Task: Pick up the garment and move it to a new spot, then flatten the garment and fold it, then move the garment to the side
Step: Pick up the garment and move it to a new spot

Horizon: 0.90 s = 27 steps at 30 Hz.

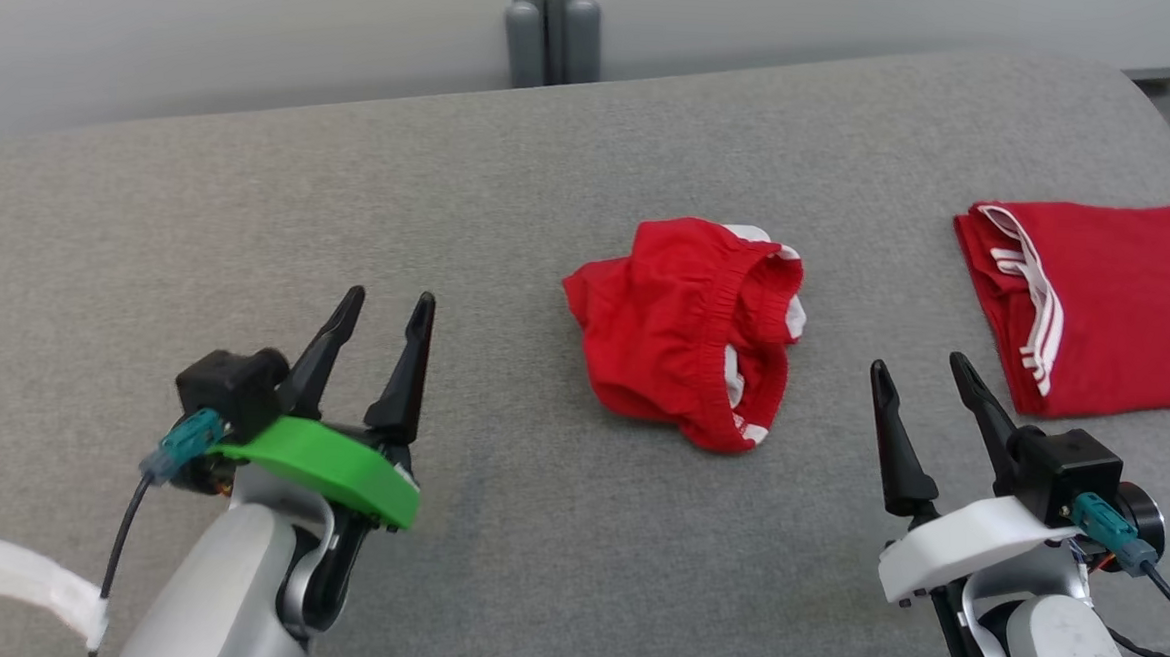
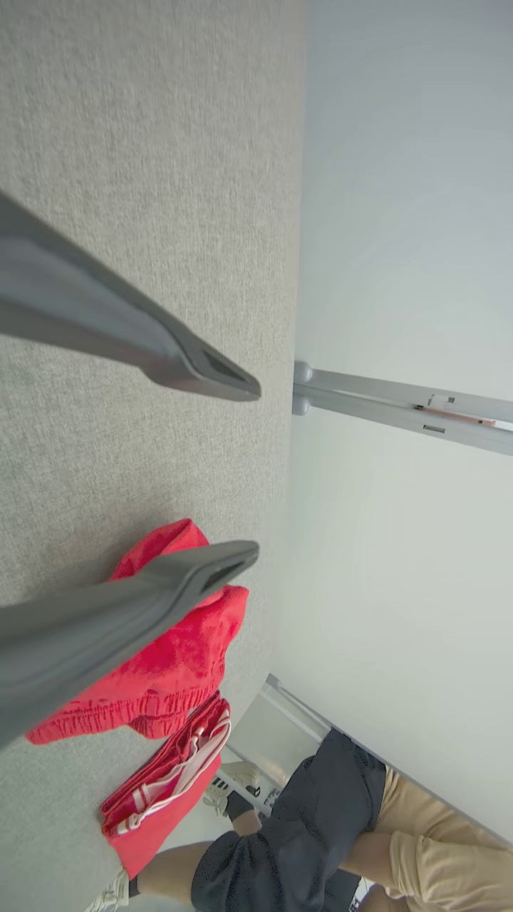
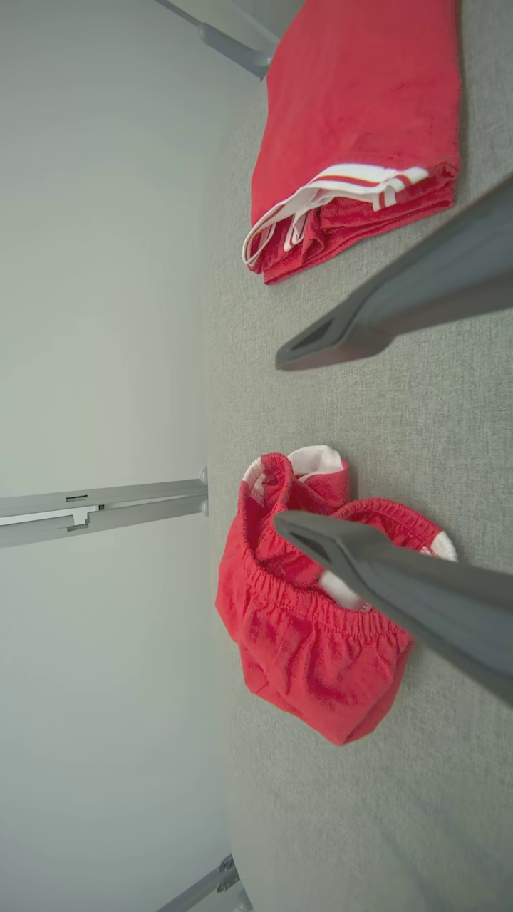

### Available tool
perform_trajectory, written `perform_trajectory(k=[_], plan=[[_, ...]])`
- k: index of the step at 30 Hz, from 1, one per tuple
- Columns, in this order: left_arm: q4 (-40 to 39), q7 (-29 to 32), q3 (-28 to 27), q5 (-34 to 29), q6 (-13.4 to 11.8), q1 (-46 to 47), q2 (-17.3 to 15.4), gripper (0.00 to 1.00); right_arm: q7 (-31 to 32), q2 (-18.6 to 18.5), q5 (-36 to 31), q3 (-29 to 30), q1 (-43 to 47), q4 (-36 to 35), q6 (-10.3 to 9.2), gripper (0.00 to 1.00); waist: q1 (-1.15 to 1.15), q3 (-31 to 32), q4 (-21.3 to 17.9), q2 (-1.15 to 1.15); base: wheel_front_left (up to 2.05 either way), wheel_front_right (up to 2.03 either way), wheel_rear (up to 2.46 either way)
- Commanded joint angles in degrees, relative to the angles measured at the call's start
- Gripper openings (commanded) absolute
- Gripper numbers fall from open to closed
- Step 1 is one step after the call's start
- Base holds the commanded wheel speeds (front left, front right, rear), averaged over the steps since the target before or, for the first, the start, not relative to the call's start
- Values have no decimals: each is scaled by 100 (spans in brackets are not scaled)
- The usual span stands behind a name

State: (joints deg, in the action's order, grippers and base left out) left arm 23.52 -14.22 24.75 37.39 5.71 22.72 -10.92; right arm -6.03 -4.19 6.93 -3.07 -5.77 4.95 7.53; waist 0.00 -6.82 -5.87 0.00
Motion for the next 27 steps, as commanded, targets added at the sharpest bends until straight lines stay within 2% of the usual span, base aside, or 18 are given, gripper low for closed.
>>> perform_trajectory(k=[1,5,10,19,27], plan=[[-122,-62,-101,-138,-35,-225,-77,100,14,-13,9,39,110,-36,-9,100,0,356,452,0,0,0,0],[-716,-94,-561,-616,-91,-736,-188,100,39,-50,36,163,226,-23,-9,100,0,460,651,0,0,0,0],[-1207,-94,-1173,-1141,-80,-1450,-99,100,65,-74,94,276,369,97,-9,100,0,617,793,0,0,0,0],[-1474,-96,-1970,-1586,34,-2345,158,100,32,-20,177,265,519,340,-9,100,0,756,730,0,0,0,0],[-1486,-96,-2232,-1832,138,-2508,366,100,27,19,196,245,526,427,-9,100,0,778,655,0,0,0,0]])
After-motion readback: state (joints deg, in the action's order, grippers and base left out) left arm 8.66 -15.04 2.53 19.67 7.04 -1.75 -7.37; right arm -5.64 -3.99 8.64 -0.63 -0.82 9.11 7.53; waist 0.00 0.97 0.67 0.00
